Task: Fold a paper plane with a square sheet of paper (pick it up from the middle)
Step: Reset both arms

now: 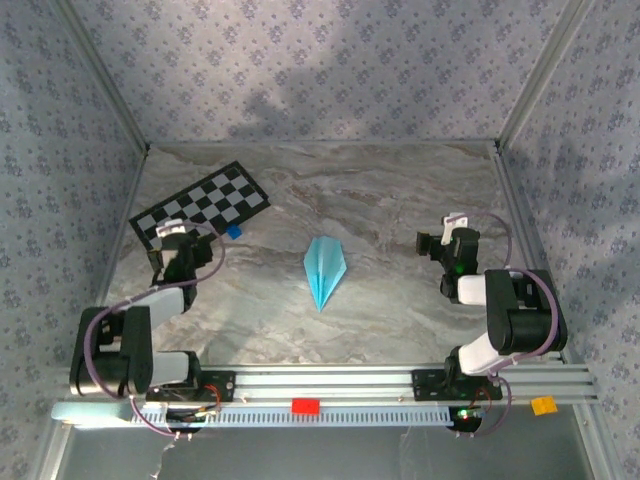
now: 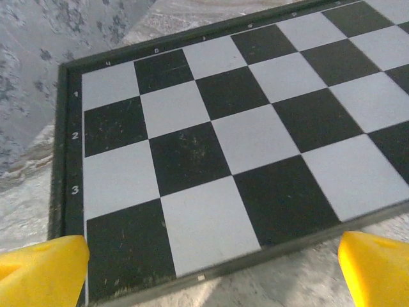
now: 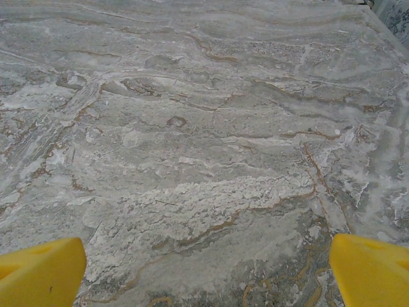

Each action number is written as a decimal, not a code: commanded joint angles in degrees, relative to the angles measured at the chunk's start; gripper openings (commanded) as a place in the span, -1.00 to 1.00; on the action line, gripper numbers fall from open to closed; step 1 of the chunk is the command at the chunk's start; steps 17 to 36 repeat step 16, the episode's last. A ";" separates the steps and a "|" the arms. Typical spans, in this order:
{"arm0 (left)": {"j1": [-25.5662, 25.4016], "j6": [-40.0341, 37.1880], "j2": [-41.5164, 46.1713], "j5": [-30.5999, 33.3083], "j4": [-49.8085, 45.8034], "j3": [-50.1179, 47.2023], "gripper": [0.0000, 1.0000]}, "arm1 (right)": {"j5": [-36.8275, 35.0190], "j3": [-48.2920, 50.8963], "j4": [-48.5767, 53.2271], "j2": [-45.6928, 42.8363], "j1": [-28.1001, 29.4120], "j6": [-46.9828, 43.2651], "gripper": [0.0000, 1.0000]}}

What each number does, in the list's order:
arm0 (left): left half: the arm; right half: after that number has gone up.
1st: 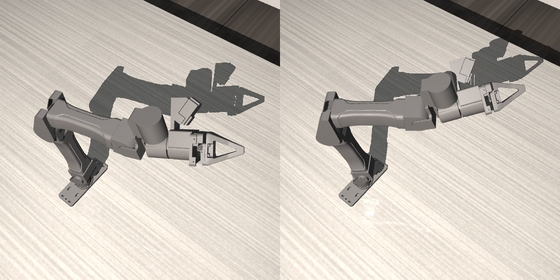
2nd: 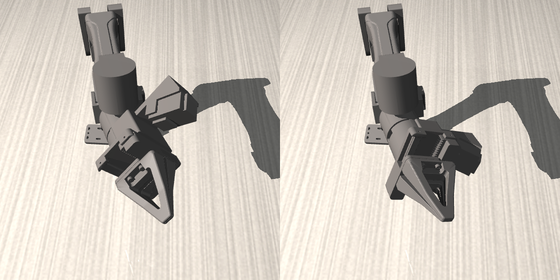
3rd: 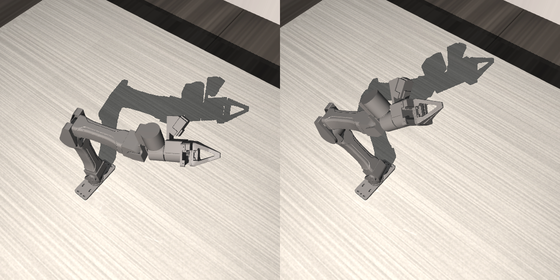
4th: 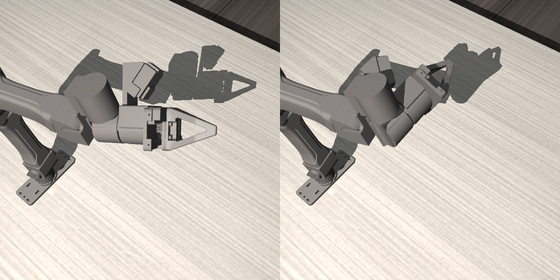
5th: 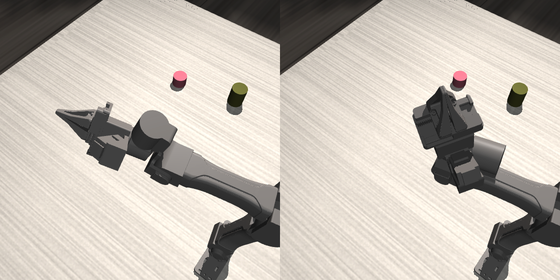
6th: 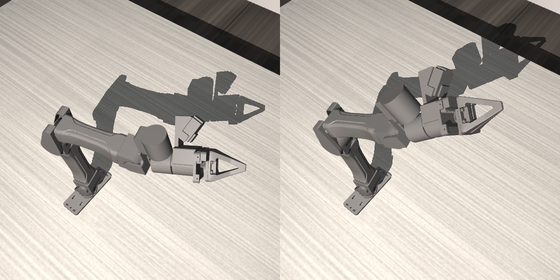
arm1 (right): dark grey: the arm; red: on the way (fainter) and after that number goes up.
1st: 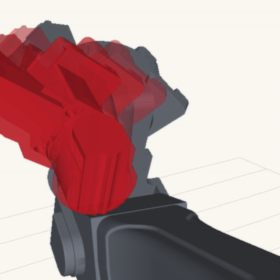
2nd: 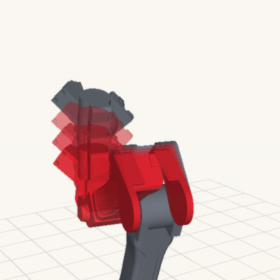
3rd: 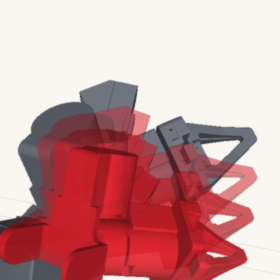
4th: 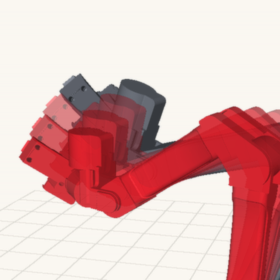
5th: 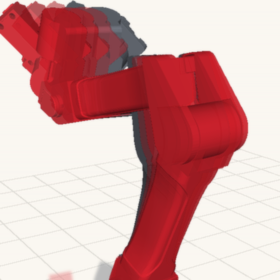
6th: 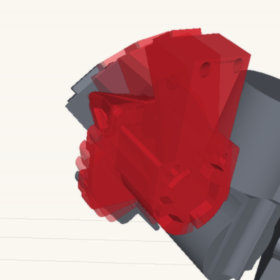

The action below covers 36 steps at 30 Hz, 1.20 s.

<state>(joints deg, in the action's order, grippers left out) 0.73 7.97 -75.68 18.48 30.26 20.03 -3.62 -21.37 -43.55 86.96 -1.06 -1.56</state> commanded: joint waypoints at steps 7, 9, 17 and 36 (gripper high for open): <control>2.80 -3.83 -11.58 -17.69 18.32 2.05 0.99 | -0.04 -1.24 -0.97 0.00 -0.41 -0.01 0.99; 0.50 -4.90 -12.39 -12.58 17.76 2.97 0.99 | 0.01 -1.31 -0.97 -0.03 -0.41 -0.02 0.99; -0.59 -5.55 -12.21 -11.10 17.00 3.31 1.00 | -0.03 -1.31 -1.00 0.05 -0.42 -0.01 0.99; -0.59 -5.55 -12.21 -11.10 17.00 3.31 1.00 | -0.03 -1.31 -1.00 0.05 -0.42 -0.01 0.99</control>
